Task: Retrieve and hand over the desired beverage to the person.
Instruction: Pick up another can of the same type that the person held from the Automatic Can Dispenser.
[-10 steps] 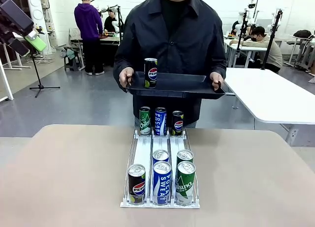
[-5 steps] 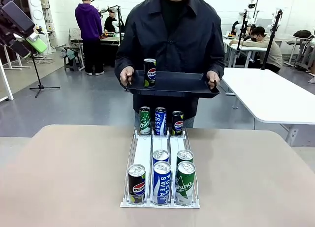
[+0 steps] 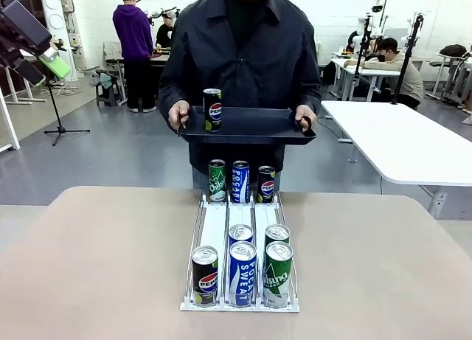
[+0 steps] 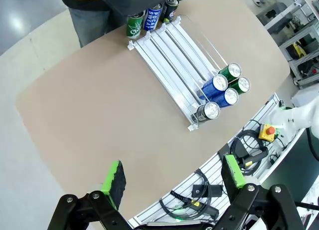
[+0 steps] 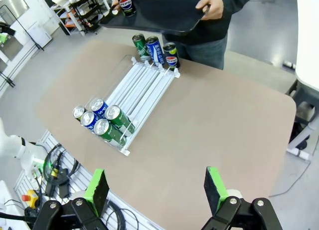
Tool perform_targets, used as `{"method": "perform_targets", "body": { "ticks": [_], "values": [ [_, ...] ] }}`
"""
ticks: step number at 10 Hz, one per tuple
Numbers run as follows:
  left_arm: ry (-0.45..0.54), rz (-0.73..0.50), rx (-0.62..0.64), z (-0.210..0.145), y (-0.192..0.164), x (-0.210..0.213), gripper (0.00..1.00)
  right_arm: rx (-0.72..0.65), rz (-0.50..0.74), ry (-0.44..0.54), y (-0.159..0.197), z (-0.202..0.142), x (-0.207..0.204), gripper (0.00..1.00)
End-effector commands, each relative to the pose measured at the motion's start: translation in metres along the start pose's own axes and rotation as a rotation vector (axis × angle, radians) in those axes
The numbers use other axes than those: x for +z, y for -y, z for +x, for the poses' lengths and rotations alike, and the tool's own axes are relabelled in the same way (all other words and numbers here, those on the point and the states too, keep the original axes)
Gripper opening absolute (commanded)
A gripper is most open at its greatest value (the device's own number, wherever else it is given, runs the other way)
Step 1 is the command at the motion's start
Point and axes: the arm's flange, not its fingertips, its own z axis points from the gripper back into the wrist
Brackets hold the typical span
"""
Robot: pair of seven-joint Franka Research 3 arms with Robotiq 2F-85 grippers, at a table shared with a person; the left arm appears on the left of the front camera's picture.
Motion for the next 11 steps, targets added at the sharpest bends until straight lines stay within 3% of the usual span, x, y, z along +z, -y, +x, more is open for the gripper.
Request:
{"method": "perform_targets", "body": {
  "ticks": [1, 11],
  "values": [
    [-0.001, -0.015, -0.002, -0.0002, -0.0017, 0.0025, 1.00, 0.015, 0.026, 0.004, 0.0001, -0.0003, -0.0013, 1.00],
    [-0.001, -0.015, -0.002, -0.0002, -0.0017, 0.0025, 1.00, 0.015, 0.026, 0.004, 0.0001, -0.0003, -0.0013, 1.00]
  ]
}}
